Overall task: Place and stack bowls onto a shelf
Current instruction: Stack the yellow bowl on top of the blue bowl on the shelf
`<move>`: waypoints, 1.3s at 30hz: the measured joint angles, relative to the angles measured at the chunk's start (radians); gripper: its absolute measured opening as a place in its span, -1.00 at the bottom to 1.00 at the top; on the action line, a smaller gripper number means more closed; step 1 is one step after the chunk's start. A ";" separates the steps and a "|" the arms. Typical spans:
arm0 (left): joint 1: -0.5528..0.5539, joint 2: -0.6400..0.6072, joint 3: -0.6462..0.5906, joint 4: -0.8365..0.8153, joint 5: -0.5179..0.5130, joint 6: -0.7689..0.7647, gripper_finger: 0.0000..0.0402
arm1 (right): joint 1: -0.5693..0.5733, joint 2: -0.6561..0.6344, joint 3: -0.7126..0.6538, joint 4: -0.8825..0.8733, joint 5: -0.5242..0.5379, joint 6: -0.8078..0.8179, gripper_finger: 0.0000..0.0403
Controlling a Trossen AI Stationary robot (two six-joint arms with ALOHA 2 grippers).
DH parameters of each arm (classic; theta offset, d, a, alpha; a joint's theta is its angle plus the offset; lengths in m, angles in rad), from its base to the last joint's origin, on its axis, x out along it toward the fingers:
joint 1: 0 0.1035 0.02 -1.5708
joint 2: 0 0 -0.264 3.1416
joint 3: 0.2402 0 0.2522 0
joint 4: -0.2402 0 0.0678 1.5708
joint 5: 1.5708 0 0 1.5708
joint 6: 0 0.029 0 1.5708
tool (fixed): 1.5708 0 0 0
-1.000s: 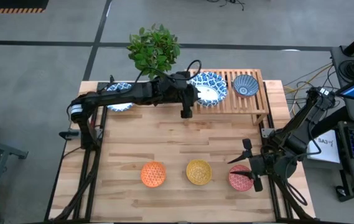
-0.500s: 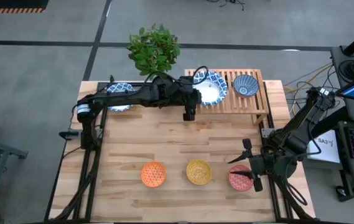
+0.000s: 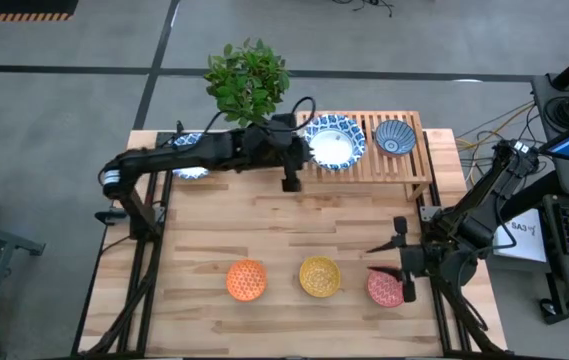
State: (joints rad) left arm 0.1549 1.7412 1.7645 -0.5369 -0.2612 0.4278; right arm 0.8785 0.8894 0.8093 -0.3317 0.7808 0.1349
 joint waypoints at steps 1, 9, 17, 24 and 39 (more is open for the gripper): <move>-0.006 -0.017 -0.004 -0.027 0.000 -0.016 -0.81 | 0.000 0.000 0.000 0.000 0.024 0.007 -0.23; -0.079 -0.189 -0.173 -0.150 0.001 -0.171 -0.99 | -0.002 0.000 0.000 0.000 0.150 0.106 -0.23; -0.205 -0.498 -0.600 0.124 -0.025 -0.295 -1.00 | -0.069 0.000 0.000 0.002 0.191 0.300 -0.23; -0.323 -0.703 -0.828 0.337 -0.173 -0.300 -1.00 | -0.233 0.004 0.014 0.000 0.046 0.515 -0.23; -0.352 -0.917 -1.045 0.396 -0.474 -0.291 -1.00 | -0.469 0.247 0.143 -0.154 -0.522 0.963 -0.23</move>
State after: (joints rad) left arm -0.1974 0.8243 0.7199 -0.1406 -0.7353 0.1369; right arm 0.4095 1.1365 0.9522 -0.4859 0.2587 1.0978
